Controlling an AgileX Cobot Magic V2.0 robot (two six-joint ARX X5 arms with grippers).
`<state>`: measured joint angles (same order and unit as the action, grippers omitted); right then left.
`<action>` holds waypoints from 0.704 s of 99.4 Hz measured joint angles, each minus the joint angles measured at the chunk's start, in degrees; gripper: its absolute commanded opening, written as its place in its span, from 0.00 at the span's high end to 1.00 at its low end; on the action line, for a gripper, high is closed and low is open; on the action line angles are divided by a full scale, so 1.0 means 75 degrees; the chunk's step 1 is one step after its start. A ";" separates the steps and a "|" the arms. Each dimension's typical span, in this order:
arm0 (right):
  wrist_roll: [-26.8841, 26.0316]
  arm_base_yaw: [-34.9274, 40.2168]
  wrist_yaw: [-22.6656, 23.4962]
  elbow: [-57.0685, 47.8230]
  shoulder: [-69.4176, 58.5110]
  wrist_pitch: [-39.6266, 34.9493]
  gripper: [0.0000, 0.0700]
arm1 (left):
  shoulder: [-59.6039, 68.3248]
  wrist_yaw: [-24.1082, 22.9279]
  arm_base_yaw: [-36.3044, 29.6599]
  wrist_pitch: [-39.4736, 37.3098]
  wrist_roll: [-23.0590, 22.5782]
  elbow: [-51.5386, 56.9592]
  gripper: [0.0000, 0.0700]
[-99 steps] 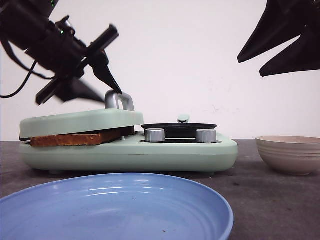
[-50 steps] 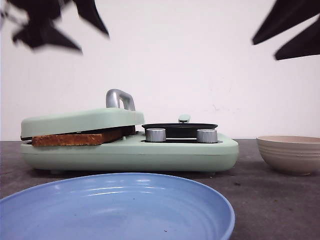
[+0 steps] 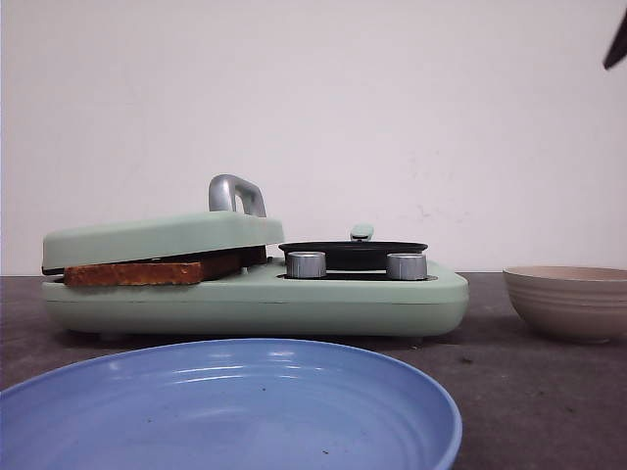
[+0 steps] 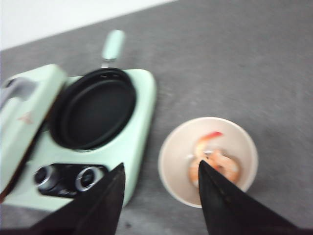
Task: Make breakfast with bread and shrimp
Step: 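Move the right gripper down to the rim of the shrimp bowl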
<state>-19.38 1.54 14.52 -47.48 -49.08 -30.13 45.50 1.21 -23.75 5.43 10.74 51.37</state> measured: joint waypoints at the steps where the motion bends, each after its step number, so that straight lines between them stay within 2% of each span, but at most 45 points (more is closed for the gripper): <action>1: 0.0012 -0.0067 0.0044 -0.0038 -0.0070 -0.0041 0.59 | -0.0017 -0.0006 0.0000 0.0006 -0.0015 0.0000 0.39; 21: 0.0102 -0.1139 0.0711 -0.0312 -0.1466 -0.0621 0.56 | -0.0734 -0.0032 -0.0003 0.0271 -0.0364 0.0000 0.39; 30: 0.0125 -0.1335 0.1070 -0.0312 -0.2066 -0.0793 0.51 | -0.0938 -0.0032 0.0000 0.0338 -0.0428 0.0000 0.39; 40: 0.0122 -0.1343 0.1480 -0.0312 -0.2704 -0.0807 0.51 | -0.1040 -0.0032 -0.0003 0.0405 -0.0455 0.0000 0.39; 70: 0.0052 -0.1256 0.1582 -0.0312 -0.4089 -0.0568 0.51 | -0.0973 -0.0032 0.0000 0.0452 -0.0504 0.0000 0.39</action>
<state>-18.98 -7.88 26.39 -49.82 -79.75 -34.39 38.20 0.97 -23.75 8.82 6.96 51.37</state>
